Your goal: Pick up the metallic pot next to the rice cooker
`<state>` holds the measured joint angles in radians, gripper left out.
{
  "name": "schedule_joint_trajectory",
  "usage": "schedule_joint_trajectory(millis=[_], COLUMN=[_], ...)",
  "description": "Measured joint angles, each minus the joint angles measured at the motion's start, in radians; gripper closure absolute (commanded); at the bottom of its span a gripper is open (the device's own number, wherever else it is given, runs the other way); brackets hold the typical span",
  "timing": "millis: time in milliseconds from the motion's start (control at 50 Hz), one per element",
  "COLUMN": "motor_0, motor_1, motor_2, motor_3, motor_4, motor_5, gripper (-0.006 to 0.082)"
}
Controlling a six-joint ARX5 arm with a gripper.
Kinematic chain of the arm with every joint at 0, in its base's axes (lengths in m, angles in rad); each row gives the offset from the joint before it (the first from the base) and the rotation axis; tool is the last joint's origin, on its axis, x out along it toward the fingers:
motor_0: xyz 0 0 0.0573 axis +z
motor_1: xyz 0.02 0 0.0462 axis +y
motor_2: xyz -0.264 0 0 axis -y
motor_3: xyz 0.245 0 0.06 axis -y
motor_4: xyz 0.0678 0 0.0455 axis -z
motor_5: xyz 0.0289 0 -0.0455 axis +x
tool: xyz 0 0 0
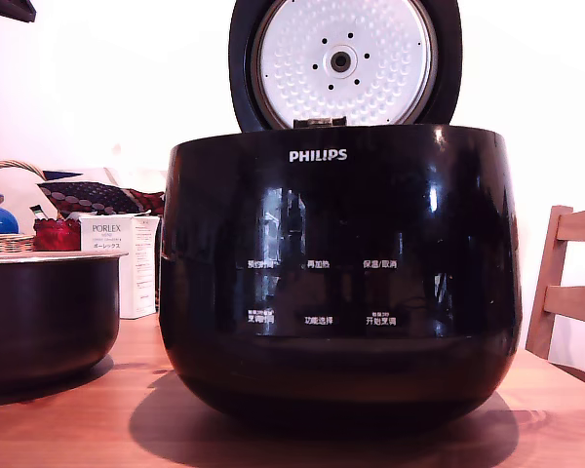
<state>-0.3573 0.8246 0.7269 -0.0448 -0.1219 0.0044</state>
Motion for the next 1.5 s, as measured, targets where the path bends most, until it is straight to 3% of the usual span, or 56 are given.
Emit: schedule_joint_trajectory(millis=[280, 400, 480, 620, 780, 880, 1200, 1320, 1360, 1500], motor_0=[0.002, 0.004, 0.004, 0.004, 0.006, 0.014, 0.019, 0.019, 0.019, 0.019], motor_1=[-0.002, -0.003, -0.004, -0.015, -0.017, -0.017, 0.045, 0.123, 0.146, 0.245], motor_2=[-0.007, -0.007, -0.007, -0.006, 0.083, 0.196, 0.528, 0.606, 0.618, 0.627], motor_3=[0.09, 0.09, 0.087, 0.028, -0.234, -0.412, -0.93, -1.133, -1.182, -1.309], motor_4=[0.075, 0.175, 0.234, 0.339, 0.406, 0.409, 0.41, 0.409, 0.399, 0.32], motor_5=[0.003, 0.03, 0.158, 0.269, 0.362, 0.377, 0.586, 0.746, 0.846, 0.98], gripper=[0.0791, 0.0791, 0.0791, 0.0791, 0.0791, 0.0791, 0.0791, 0.0791, 0.0791, 0.0774])
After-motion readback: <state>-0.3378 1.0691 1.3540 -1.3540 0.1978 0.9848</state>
